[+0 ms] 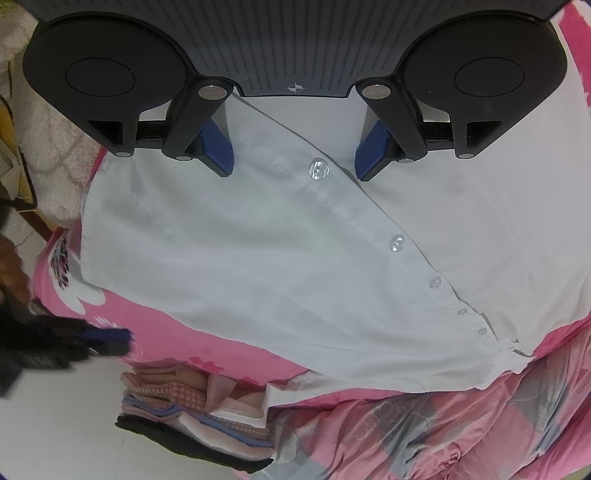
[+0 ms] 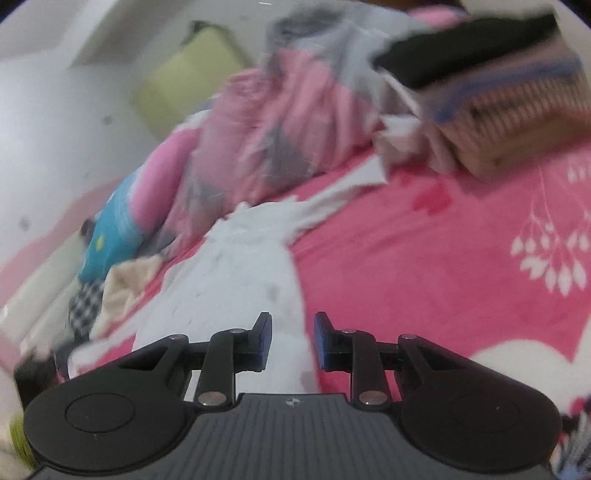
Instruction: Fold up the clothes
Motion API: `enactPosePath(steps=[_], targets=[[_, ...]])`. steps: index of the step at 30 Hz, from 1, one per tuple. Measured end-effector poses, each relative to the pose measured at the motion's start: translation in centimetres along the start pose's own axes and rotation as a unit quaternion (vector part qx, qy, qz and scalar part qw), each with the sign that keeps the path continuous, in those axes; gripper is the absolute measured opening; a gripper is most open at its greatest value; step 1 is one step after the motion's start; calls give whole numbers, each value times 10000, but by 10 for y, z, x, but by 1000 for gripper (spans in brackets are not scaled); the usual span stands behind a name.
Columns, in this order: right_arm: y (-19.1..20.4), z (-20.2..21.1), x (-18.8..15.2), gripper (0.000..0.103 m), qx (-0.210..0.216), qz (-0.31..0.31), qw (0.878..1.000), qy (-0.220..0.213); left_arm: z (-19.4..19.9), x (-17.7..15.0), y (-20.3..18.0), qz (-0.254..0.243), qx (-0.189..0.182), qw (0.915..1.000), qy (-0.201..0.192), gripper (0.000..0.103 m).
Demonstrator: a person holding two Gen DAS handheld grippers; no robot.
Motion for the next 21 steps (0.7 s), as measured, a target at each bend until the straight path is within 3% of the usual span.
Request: enactPosePath(steps=[7, 11, 15, 19, 21], targets=[[-27, -100, 94, 31, 1056, -1245, 9822, 933, 0, -2, 0, -17, -26, 10000, -56, 76], [-34, -166, 139, 31, 768, -1566, 9765, 1264, 0, -2, 1, -43, -66, 9999, -67, 76], [-40, -216, 156, 30, 550, -1685, 9734, 1449, 1, -3, 3, -90, -137, 9998, -90, 76], [-43, -231, 158, 2, 493, -1569, 9786, 1239, 1, -4, 6, -129, -249, 9995, -114, 76], [-47, -226, 163, 0, 509, -1533, 9810, 1071, 2, -4, 8, -148, -310, 9993, -118, 76]])
Point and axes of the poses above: each gripper's, at about its wrist camera, not at the fingertips, and z roughly against the way its jaws point, y to its left, x to its top, the point moved 4 cm from there along -z, roughly the way its jaws point, and after that the axes turned 11 degrees about y, right-handed, at the moved point
